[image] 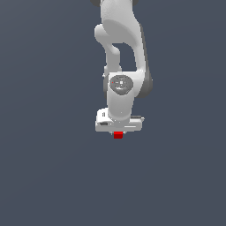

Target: Stack the red cube on top of the green cube.

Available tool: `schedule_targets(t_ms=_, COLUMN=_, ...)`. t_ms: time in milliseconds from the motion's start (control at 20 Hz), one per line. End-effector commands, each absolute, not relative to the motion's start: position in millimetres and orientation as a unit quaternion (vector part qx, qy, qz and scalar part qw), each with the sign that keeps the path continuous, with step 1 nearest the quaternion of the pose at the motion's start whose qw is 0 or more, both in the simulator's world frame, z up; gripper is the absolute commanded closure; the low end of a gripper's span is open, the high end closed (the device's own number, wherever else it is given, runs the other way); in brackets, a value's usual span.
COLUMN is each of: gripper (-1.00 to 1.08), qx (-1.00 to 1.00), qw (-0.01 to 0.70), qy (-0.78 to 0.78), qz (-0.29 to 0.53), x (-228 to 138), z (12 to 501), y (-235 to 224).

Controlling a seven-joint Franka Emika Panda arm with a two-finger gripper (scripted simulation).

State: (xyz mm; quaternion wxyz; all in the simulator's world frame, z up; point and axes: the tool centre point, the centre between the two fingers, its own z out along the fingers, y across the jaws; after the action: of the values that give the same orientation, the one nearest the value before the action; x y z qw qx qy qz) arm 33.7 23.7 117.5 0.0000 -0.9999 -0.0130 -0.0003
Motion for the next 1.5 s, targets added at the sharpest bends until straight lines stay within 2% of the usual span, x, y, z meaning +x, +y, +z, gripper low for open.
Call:
schedule_targets(t_ms=0, gripper=1.08, qx=-1.000, qw=0.000, qy=-0.013, qz=0.000, x=31, z=116, y=24)
schedule_targets(t_ms=350, gripper=1.08, qx=-1.000, qw=0.000, qy=-0.013, qz=0.000, x=12, z=105, y=23)
schedule_targets(t_ms=950, gripper=1.08, qx=-1.000, qw=0.000, qy=-0.013, qz=0.000, x=-45, z=72, y=22)
schedule_targets(t_ms=1400, gripper=1.08, qx=-1.000, qw=0.000, qy=-0.013, qz=0.000, x=-60, z=62, y=22)
schedule_targets(t_ms=1450, gripper=-0.92, qx=-1.000, qw=0.000, qy=-0.013, qz=0.000, x=-60, z=62, y=22)
